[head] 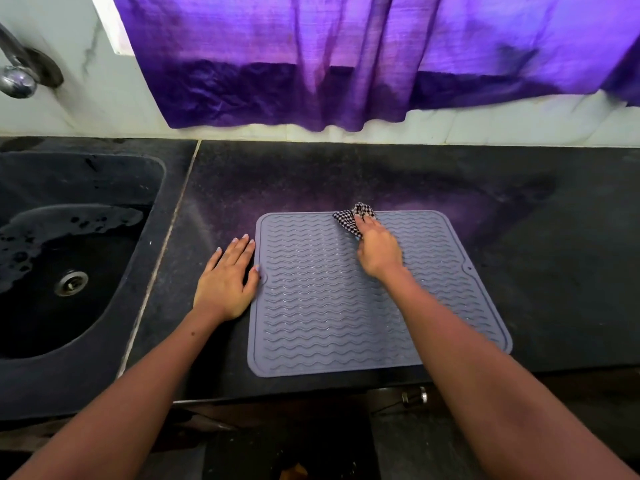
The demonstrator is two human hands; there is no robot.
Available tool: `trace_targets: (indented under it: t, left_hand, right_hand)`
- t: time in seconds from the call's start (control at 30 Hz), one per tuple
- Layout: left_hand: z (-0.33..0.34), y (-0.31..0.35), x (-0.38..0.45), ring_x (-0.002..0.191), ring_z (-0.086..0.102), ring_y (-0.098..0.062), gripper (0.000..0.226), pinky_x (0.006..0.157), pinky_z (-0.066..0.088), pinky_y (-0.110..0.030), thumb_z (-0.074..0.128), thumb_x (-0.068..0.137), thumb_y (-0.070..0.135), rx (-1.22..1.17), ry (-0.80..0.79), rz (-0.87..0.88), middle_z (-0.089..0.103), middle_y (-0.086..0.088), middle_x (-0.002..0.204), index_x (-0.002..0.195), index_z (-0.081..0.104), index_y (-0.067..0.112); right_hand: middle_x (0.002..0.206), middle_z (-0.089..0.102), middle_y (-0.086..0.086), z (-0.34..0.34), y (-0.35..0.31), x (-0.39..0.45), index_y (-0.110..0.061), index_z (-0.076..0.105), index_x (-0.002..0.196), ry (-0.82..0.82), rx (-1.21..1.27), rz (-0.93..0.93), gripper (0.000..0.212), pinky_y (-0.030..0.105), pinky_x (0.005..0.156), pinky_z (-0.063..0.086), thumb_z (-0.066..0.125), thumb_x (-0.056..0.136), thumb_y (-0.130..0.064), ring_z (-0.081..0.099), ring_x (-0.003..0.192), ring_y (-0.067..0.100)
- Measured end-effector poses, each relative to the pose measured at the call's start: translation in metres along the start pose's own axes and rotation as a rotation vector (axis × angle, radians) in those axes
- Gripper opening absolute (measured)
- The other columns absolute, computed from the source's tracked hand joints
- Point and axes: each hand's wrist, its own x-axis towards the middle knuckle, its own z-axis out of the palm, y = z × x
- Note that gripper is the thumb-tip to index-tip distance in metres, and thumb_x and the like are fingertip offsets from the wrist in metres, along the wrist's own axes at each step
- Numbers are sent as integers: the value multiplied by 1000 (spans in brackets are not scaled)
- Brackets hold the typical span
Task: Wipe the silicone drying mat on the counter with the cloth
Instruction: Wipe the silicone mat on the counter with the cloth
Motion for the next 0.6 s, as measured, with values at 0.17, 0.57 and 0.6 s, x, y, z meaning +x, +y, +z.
trace_targets:
  t: [0.17, 0.57, 0.6]
  left_hand:
    - [-1, 0, 0, 145, 12, -11, 80, 118, 3, -31, 3, 82, 56, -13, -11, -8, 19, 2, 157, 148, 25, 16]
    - [-1, -1, 0, 144, 16, -12, 79, 118, 7, -34, 6, 83, 56, -37, 9, 2, 23, 0, 156, 147, 29, 15]
    - [0, -1, 1, 144, 16, -13, 79, 118, 7, -34, 7, 84, 55, -35, 12, 3, 23, 0, 156, 147, 30, 14]
  right_hand:
    - [111, 69, 7, -23, 17, 17, -18, 57, 128, -66, 721, 309, 39, 27, 83, 48, 49, 91, -8, 64, 98, 24]
    - [149, 35, 15, -14, 25, -4, -14, 32, 144, -53, -23, 157, 58, 37, 110, 32, 48, 90, -6, 35, 137, 30]
    - [153, 26, 13, -7, 25, -3, -12, 26, 146, -44, -85, 138, 62, 37, 115, 24, 48, 89, -3, 26, 141, 28]
